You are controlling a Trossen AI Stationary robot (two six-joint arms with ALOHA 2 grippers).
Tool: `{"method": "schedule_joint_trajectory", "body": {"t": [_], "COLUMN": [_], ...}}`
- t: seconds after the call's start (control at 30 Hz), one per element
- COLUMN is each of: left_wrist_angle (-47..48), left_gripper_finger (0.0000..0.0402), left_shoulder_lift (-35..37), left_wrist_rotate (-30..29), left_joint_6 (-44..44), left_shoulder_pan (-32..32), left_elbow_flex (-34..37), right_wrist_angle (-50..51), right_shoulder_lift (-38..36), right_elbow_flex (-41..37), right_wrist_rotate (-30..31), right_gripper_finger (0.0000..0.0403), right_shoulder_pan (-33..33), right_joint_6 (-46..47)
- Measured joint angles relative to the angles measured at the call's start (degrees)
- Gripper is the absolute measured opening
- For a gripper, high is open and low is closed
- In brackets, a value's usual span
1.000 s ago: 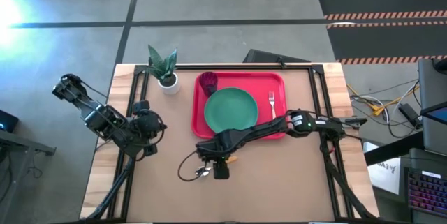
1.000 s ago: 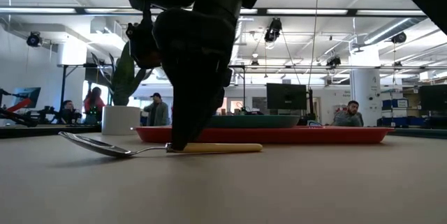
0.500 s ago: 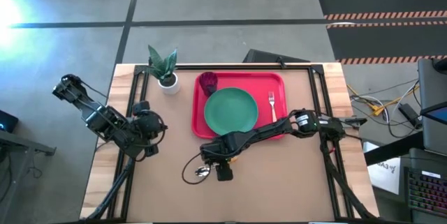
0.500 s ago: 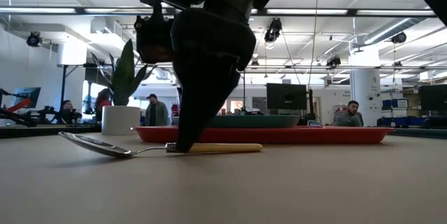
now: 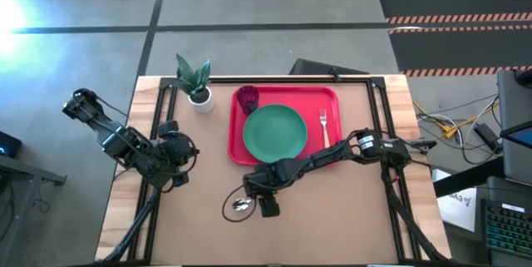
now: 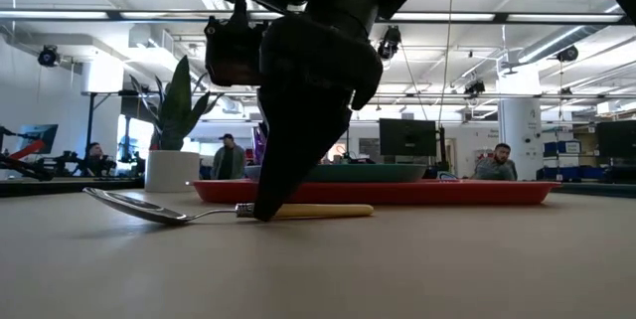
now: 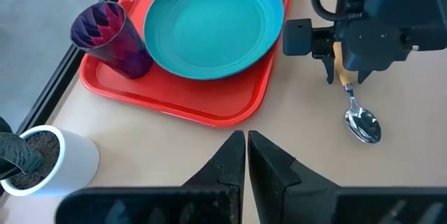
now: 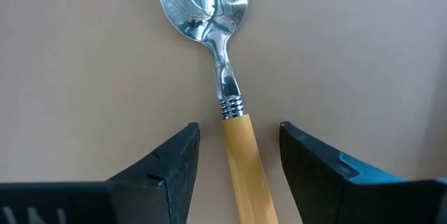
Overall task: Pick and place plate/cup/fork/spoon on tray
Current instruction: Put the light orange spoon on the red tray between the light orange fork and the green plate
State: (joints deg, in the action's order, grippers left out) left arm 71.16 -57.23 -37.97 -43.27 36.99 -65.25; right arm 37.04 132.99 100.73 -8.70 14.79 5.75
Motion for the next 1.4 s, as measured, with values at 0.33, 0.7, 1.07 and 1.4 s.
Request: {"method": "schedule_joint_trajectory", "body": {"t": [0.33,0.7,1.07,1.4], "left_wrist_angle": [0.00,0.02,0.15,-0.08], "left_gripper_finger": [0.0000,0.0000,0.0000,0.0000], "left_shoulder_lift": [0.00,0.02,0.57,1.50], "left_wrist_rotate": [-0.38,-0.44,-0.48,-0.42], "left_joint_6": [-0.01,-1.42,-1.39,-1.38], "left_shoulder_pan": [0.00,0.00,-0.01,0.00], "left_elbow_flex": [0.00,0.00,1.86,3.28], "right_wrist_angle": [-4.28,-3.12,6.86,28.06], "right_shoulder_lift": [0.00,-4.24,-30.68,-40.09], "right_elbow_flex": [-3.89,-0.51,5.19,3.67], "right_wrist_rotate": [5.64,2.26,35.48,49.91], "right_gripper_finger": [0.0054,0.0031,0.0031,0.0031], "right_shoulder_pan": [1.20,1.46,1.73,-0.83], "right_joint_6": [3.71,17.43,26.51,46.47]}}
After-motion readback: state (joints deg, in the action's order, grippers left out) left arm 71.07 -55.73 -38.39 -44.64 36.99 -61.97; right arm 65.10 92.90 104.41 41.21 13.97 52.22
